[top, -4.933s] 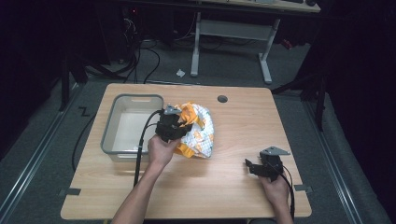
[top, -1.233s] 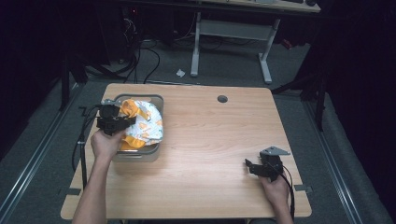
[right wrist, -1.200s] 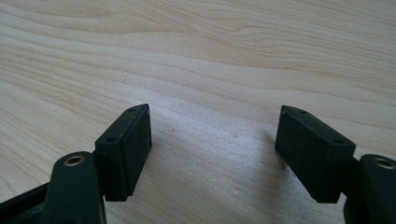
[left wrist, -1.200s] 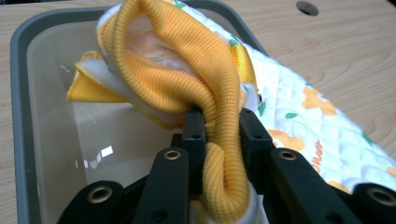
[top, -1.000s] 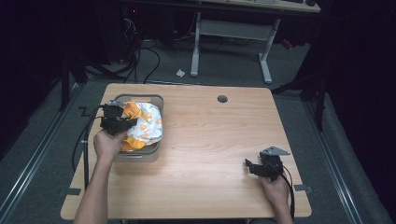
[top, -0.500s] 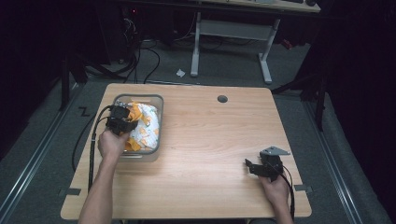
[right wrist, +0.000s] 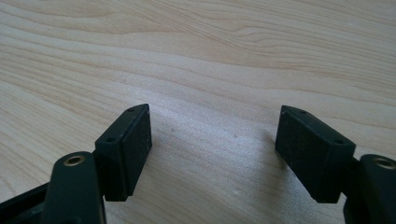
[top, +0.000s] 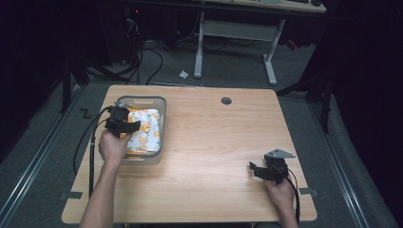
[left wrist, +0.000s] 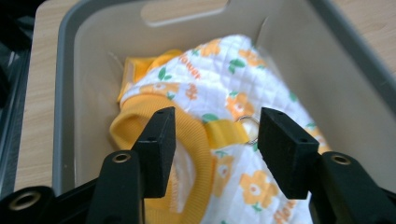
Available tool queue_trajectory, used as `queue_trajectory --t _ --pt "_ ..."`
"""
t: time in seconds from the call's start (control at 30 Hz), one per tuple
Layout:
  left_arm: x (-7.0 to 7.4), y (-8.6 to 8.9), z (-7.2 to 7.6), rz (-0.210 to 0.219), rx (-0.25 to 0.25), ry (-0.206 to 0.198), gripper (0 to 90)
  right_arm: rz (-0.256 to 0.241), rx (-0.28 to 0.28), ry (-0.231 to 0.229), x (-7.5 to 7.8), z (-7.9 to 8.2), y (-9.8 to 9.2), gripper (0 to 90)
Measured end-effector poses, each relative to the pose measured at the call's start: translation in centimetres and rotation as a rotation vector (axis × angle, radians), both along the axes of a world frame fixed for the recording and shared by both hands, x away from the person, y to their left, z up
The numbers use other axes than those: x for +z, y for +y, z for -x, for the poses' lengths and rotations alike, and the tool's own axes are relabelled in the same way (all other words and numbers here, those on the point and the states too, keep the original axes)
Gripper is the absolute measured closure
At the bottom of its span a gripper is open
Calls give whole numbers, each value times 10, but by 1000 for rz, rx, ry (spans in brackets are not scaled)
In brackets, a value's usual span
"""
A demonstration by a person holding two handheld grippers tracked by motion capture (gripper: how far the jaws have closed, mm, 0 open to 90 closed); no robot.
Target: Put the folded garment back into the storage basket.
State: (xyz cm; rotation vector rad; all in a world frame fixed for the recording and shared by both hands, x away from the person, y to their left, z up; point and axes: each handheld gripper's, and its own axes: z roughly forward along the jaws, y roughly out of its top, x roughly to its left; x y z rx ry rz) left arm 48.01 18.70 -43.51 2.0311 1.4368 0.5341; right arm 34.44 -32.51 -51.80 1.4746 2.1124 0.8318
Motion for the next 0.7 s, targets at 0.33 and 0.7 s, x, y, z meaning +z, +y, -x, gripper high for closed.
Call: queue_trajectory --t 0.33,0.7 --pt "17 -15 19 89 -73 -67 417 -1 -1 1 0 0 0 273" --pt "26 -31 30 170 -118 -92 391 0 0 0 0 0 0 273"
